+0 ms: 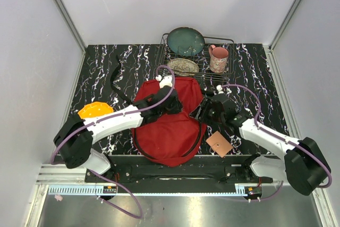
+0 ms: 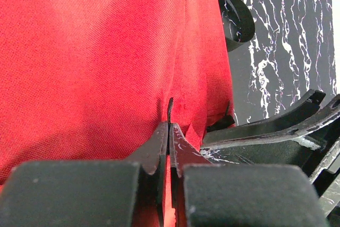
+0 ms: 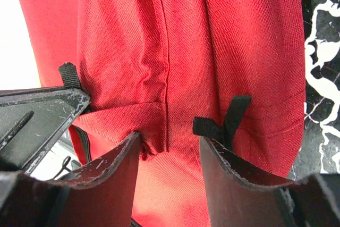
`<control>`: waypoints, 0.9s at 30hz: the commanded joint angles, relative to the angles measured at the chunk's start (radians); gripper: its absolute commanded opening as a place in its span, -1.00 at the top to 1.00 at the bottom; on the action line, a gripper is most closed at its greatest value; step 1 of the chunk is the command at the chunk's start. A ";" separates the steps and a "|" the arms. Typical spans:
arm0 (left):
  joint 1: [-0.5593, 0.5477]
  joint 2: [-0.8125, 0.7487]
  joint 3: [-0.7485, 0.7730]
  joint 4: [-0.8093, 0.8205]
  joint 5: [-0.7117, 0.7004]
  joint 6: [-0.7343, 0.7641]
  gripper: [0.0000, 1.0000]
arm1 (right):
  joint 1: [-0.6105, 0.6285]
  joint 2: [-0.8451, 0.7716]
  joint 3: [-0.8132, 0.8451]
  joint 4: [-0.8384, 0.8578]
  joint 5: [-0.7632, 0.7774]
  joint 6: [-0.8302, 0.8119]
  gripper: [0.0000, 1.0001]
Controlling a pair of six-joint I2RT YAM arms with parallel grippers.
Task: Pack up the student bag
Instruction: Unzip the student bag at the center of the board.
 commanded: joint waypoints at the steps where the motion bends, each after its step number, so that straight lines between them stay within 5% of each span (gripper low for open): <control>1: 0.004 -0.047 -0.016 0.032 -0.026 -0.003 1.00 | -0.003 0.025 0.056 0.062 -0.011 -0.021 -0.08; 8: 0.007 -0.043 -0.015 0.031 -0.025 0.000 1.00 | -0.003 0.039 0.050 0.156 -0.066 -0.006 -0.06; 18: 0.010 -0.009 -0.006 0.046 -0.003 -0.008 1.00 | -0.003 -0.075 -0.032 0.234 -0.086 0.029 -0.32; 27: 0.012 0.003 0.010 0.042 0.009 -0.002 1.00 | -0.003 0.028 -0.032 0.269 -0.137 0.048 -0.33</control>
